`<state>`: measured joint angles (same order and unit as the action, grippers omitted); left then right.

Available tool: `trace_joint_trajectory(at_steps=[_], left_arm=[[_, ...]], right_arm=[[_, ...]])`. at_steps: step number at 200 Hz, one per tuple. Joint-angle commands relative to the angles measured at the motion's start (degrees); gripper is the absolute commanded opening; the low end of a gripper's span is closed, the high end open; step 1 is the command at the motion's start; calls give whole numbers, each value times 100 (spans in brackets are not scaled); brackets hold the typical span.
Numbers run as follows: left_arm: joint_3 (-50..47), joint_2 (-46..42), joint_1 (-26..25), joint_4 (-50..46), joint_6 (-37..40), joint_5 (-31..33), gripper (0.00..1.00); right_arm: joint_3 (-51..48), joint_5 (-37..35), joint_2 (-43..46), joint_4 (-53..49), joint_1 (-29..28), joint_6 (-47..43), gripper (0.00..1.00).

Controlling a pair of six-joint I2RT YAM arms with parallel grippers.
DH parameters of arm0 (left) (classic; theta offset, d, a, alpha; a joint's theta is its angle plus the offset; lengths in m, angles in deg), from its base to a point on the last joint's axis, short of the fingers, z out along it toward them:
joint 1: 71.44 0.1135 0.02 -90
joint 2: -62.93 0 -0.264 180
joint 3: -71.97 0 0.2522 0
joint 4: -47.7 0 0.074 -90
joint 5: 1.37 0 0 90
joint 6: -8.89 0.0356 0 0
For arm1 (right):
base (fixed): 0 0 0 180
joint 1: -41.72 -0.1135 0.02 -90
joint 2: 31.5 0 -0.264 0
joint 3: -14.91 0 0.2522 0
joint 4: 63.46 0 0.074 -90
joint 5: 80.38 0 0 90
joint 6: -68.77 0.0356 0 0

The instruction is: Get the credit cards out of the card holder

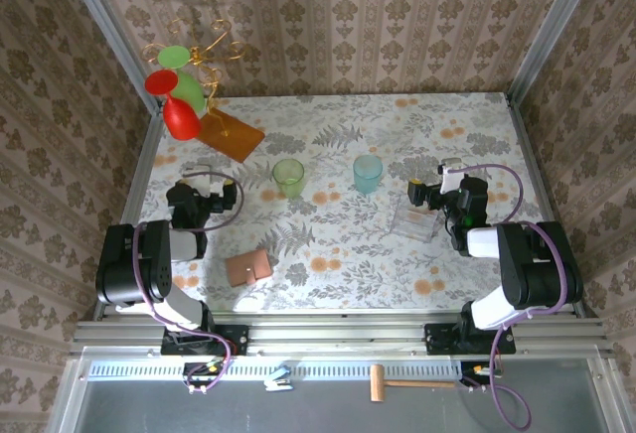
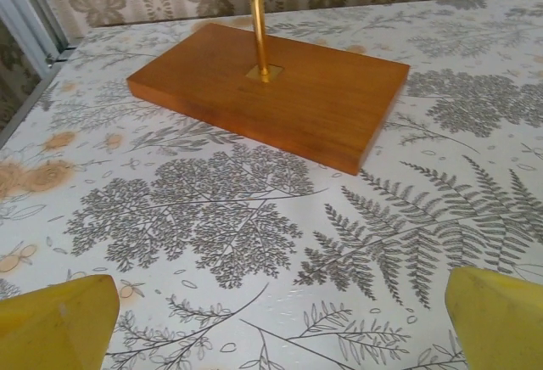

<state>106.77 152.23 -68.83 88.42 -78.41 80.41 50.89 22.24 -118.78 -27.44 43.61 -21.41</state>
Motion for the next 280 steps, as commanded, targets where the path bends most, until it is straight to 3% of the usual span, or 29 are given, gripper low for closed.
trace_joint_trajectory(at_steps=[1,37,87,132,163,203,237,280], left_arm=[[-57,-13,46,180,-172,233,100],[-36,-28,-22,126,-161,404,100],[-214,-461,-157,54,-272,1271,100],[143,-1458,-460,-1403,-200,2028,100],[625,-2023,-663,-2815,-585,2330,100],[1552,-2645,-841,-5051,-1407,1801,100],[2280,-3121,-913,-6751,-1973,924,100],[3030,-3041,-915,-8160,-1770,292,100]], right_arm=[[-7,-67,-39,146,4,1,100],[-26,-65,1,152,-3,-14,100],[366,-227,637,-1136,-55,-55,100],[676,-550,1321,-2354,-125,37,100],[1023,-882,1755,-3626,-189,640,99],[1453,-1121,2283,-5420,-198,1660,96],[1617,-1111,2747,-6512,-198,1975,92],[1935,-1017,2695,-7730,-198,2522,80]])
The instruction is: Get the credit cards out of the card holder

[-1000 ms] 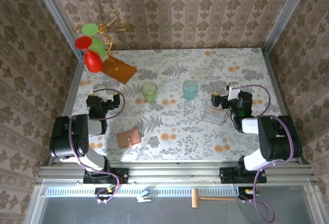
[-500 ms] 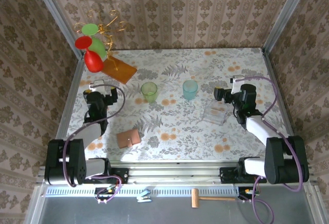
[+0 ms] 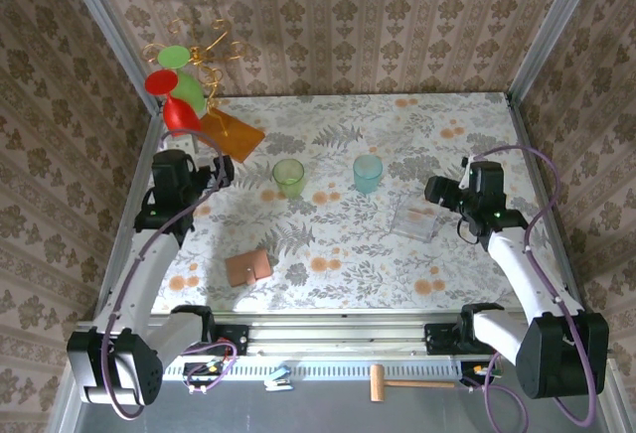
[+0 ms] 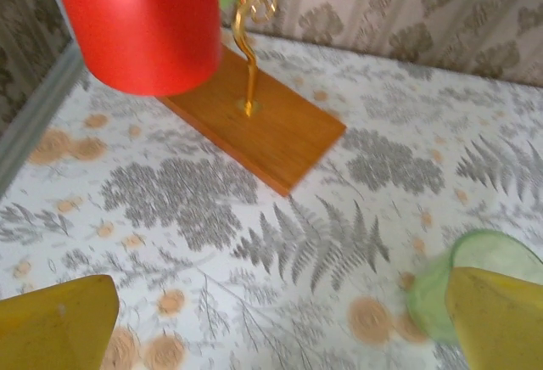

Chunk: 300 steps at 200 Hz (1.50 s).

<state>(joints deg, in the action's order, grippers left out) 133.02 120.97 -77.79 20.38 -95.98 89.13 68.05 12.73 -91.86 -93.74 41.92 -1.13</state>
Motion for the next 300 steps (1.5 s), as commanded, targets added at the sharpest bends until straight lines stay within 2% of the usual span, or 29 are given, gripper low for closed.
trace_joint_trajectory(at_steps=[1,23,55,92,134,199,300], left_arm=[[418,94,-17,-1380,3,-600,100],[631,269,-19,-1697,316,-825,100],[544,366,-8,-1589,442,-910,100],[588,314,61,-1624,622,-990,100],[542,324,311,-1684,828,-1117,100],[427,219,761,-1535,785,-1407,100],[347,93,801,-1491,758,-1439,100]], right_arm=[[219,-61,0,-1113,-30,499,79],[153,-13,-20,-1316,-30,510,73],[3,-56,-15,-1398,-29,430,61],[-49,37,-181,-1338,-30,470,41],[94,158,-585,-1215,-39,471,31],[491,117,-1127,-1216,-145,371,27],[580,111,-1726,-904,-201,415,23]])
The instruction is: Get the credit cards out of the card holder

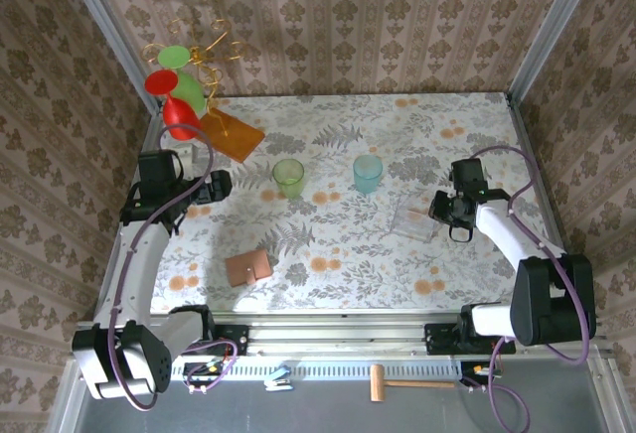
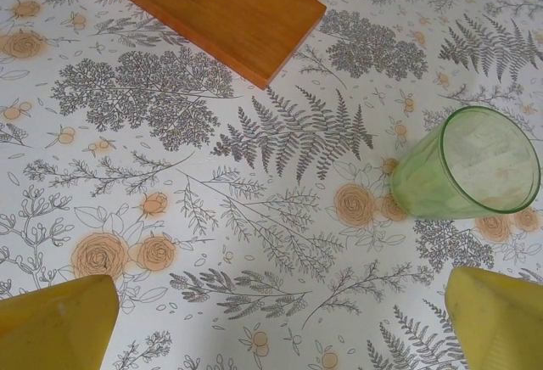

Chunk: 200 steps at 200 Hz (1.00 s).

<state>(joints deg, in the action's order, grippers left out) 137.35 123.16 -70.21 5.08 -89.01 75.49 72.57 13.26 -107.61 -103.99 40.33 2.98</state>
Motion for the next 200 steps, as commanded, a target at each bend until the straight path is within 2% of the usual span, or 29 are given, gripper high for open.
trace_joint_trajectory(at_steps=[1,52,135,173,200], left_arm=[[-88,-121,43,39,61,-75,100],[-81,-123,61,31,83,-56,100],[-93,-125,139,47,69,-109,100],[-100,-119,149,61,52,-153,100],[-99,-116,165,65,43,-188,100]], right_arm=[[128,58,-158,120,-44,5,23],[112,26,-281,241,-63,53,20],[-22,-128,-183,305,-220,186,8],[118,-296,-74,183,-498,310,7],[399,-461,-109,77,-927,475,7]])
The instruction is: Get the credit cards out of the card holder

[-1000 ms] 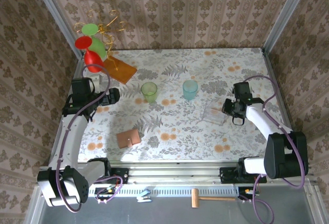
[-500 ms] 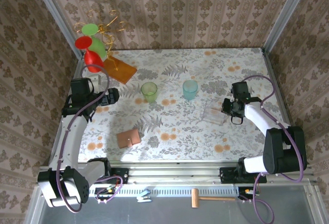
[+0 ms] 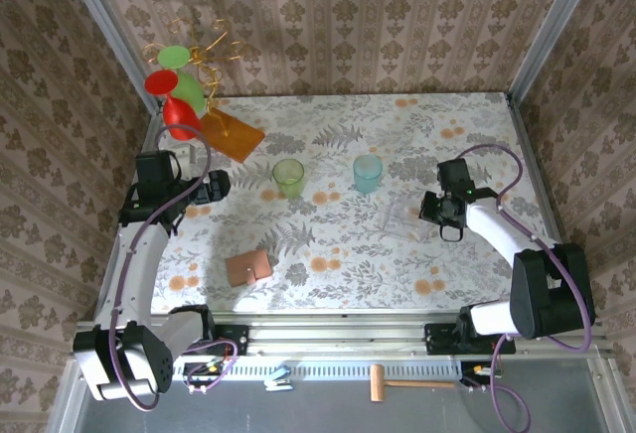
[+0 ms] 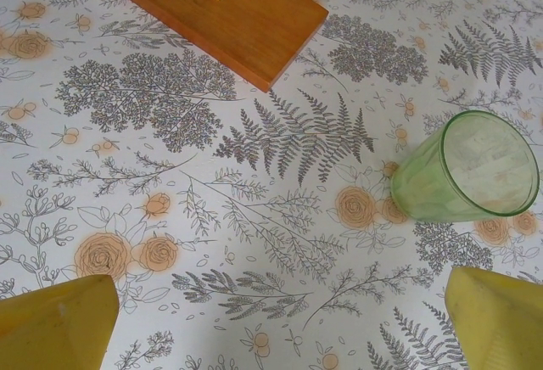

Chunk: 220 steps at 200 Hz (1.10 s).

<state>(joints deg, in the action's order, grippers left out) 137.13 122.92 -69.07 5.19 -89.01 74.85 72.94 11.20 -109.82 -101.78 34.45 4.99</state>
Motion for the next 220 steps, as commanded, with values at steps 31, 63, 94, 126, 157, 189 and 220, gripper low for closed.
trace_joint_trajectory(at_steps=[31,63,94,126,157,189,220], left_arm=[[-77,-110,62,57,34,-134,100],[-86,-144,71,61,25,-142,100],[-95,-214,71,65,34,-74,100],[-130,-248,72,98,25,-79,100],[-121,-288,81,75,25,-6,100],[-156,-365,85,124,26,33,100],[-156,-347,85,115,25,33,100]], right_arm=[[870,-516,-104,-236,-1051,549,7],[1616,-834,-842,-325,-1775,791,5],[2531,-1294,-1587,-549,-2421,842,5],[3345,-1527,-2320,-594,-2809,905,5],[4008,-1714,-2971,-884,-2930,880,5],[4390,-1716,-3372,-953,-2922,853,5],[4484,-1729,-3555,-998,-2878,823,5]])
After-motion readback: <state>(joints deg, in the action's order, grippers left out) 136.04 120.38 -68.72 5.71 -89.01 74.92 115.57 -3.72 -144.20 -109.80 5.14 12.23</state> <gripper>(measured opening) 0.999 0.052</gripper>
